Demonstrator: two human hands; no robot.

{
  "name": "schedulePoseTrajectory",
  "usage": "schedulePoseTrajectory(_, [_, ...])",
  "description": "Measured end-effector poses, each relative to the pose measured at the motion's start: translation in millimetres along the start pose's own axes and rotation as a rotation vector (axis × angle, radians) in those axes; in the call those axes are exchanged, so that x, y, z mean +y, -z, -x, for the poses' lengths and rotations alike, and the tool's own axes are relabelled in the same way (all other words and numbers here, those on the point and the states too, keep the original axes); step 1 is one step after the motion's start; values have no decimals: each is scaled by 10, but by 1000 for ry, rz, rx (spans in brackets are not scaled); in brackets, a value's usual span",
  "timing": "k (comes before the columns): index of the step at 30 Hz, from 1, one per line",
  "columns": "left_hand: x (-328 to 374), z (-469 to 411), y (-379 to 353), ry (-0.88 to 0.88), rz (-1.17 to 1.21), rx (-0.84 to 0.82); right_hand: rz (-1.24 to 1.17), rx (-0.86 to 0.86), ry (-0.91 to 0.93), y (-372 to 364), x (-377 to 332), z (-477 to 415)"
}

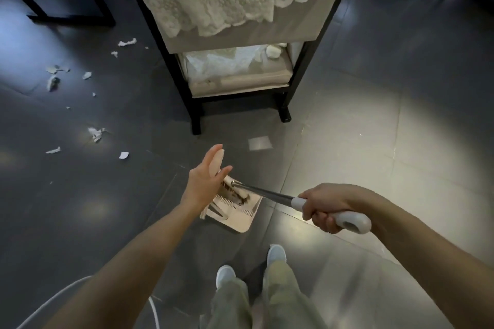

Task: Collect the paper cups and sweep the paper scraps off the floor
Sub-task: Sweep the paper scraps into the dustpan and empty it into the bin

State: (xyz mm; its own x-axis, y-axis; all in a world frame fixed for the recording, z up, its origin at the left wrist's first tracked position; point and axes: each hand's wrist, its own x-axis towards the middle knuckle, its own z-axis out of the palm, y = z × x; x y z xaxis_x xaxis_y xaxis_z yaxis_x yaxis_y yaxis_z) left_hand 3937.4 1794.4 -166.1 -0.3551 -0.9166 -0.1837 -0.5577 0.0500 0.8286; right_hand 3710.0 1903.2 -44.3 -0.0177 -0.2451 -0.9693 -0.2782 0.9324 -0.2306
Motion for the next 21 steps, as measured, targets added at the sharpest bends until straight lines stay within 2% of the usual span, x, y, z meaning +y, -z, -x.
schedulePoseTrajectory(5, [49,373,-23,36,11,92,64,114,172,-167,213,-15])
schedulePoseTrajectory(11, [86,1004,-41,124,-11,238,204,173,300,9,400,-426])
schedulePoseTrajectory(16, [31,1636,-35,210,-36,359,351,166,313,-21,318,-824])
schedulePoseTrajectory(21, [-72,2204,38,267,35,495,383,143,240,-479,212,-1082])
